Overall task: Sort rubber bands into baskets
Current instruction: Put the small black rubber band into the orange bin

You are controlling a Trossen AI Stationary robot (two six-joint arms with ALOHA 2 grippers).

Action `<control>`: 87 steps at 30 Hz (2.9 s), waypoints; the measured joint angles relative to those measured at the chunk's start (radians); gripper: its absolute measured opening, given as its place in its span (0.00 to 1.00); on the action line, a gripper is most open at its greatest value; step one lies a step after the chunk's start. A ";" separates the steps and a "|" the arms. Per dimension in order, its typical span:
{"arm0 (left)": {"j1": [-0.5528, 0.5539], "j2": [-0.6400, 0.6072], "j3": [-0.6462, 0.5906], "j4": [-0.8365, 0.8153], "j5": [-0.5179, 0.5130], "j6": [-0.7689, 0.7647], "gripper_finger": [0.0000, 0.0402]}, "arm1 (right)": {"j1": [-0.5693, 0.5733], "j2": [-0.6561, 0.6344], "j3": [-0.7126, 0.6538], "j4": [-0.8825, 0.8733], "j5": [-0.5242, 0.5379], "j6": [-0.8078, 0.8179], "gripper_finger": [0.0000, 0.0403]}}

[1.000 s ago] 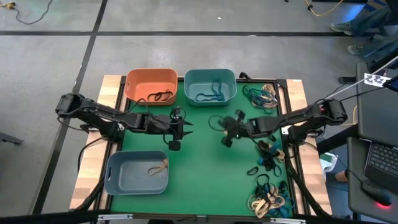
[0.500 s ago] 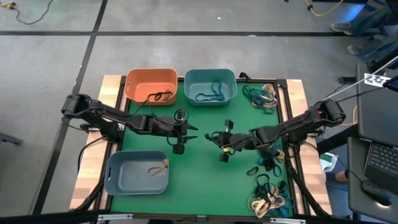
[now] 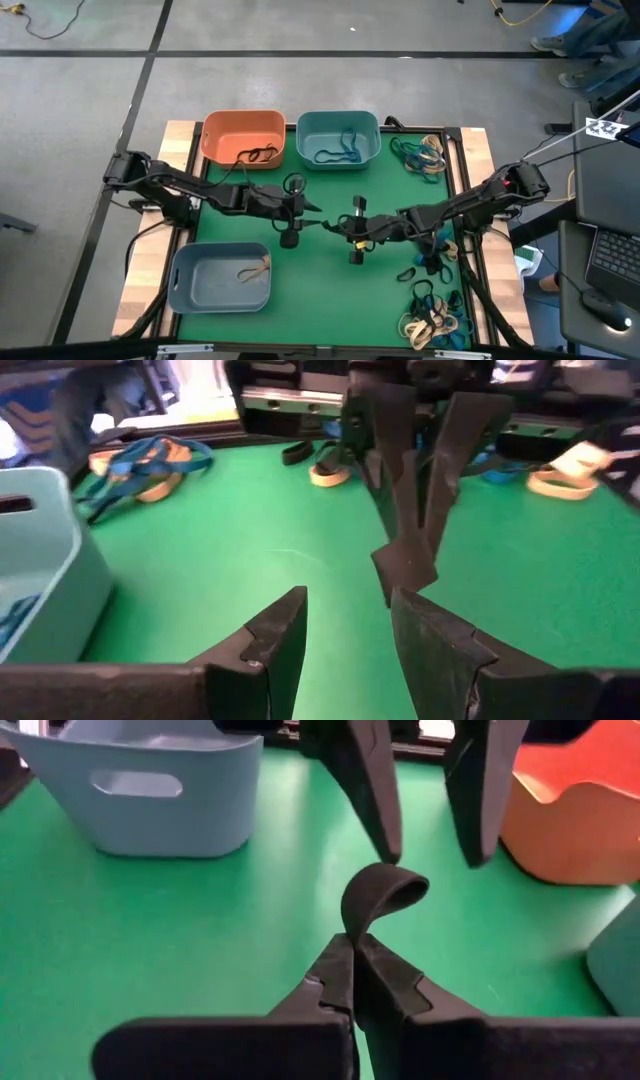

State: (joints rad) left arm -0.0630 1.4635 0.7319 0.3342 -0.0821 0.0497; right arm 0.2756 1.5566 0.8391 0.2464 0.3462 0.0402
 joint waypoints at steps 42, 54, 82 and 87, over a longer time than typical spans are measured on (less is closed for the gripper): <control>-0.004 0.034 -0.002 0.145 0.127 -0.047 0.02 | -0.001 0.032 0.000 0.094 0.001 -0.072 0.02; 0.000 0.031 -0.002 0.109 0.130 -0.133 0.34 | -0.001 0.032 0.000 0.088 0.001 -0.072 0.02; 0.013 0.031 -0.002 0.094 0.183 -0.060 0.11 | -0.001 0.031 0.000 0.102 0.001 -0.070 0.02; 0.013 0.031 -0.002 0.096 0.182 0.005 0.02 | -0.001 0.031 0.000 0.102 0.032 0.013 0.03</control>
State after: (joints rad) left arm -0.0498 1.4940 0.7303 0.4303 0.1004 0.0551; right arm 0.2745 1.5879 0.8391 0.3481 0.3783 0.0530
